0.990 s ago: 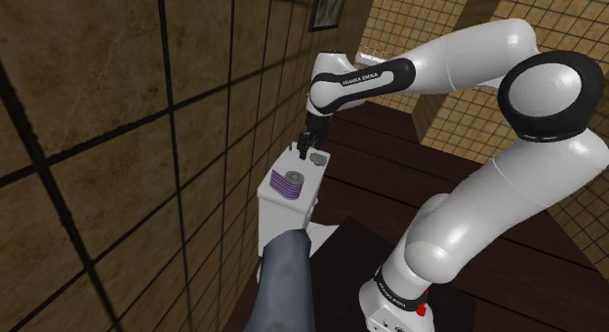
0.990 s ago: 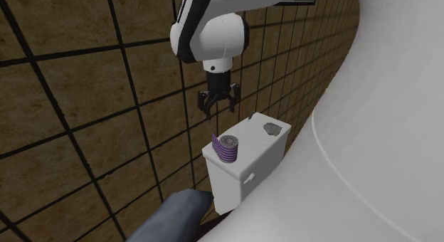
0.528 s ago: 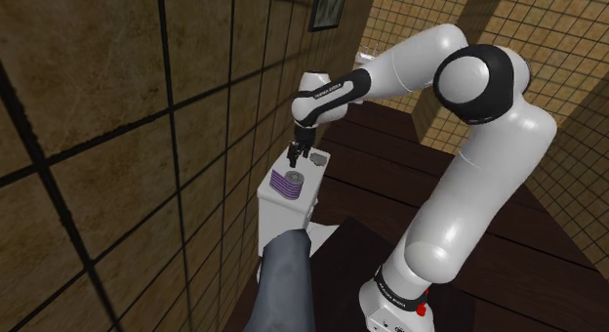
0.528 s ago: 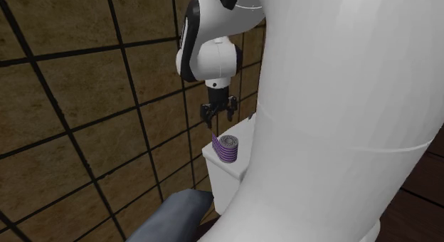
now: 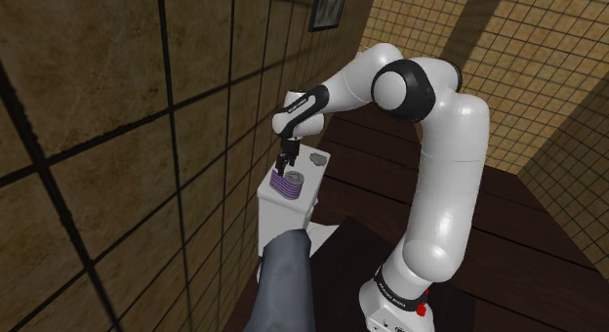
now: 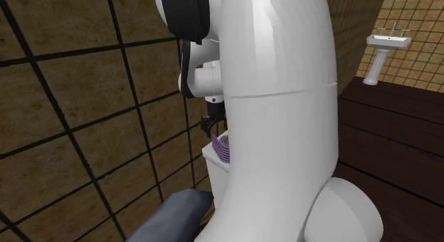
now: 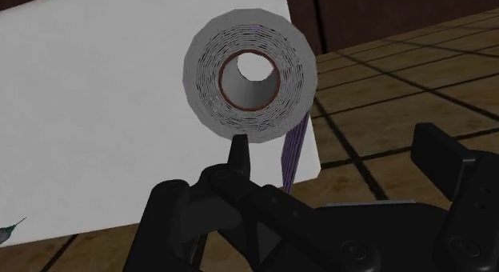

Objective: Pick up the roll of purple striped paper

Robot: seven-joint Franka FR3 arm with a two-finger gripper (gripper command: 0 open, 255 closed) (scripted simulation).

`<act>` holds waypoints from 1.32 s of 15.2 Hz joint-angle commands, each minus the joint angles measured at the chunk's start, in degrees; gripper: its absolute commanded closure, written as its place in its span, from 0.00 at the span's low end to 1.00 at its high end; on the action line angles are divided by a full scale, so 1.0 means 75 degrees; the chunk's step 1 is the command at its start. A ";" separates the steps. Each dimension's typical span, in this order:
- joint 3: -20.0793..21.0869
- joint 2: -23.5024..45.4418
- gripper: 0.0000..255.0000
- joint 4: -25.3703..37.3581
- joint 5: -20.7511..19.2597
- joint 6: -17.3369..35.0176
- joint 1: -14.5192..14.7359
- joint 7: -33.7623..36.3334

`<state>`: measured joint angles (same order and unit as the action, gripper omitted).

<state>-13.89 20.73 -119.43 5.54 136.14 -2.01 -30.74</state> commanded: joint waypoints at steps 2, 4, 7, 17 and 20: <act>0.0180 0.0889 0.00 0.0682 0.0245 0.0126 -0.0195 -0.0397; 0.0238 0.1142 0.00 0.0831 0.0300 0.0213 -0.0249 -0.0472; 0.0288 0.1384 0.00 0.0853 0.0366 0.0430 -0.0286 -0.0512; 0.0362 0.1650 1.00 0.0792 0.0440 0.0759 -0.0318 -0.0542; 0.0361 0.1633 1.00 0.0778 0.0437 0.0757 -0.0305 -0.0528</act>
<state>-11.27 32.79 -113.47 8.81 141.96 -4.35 -34.71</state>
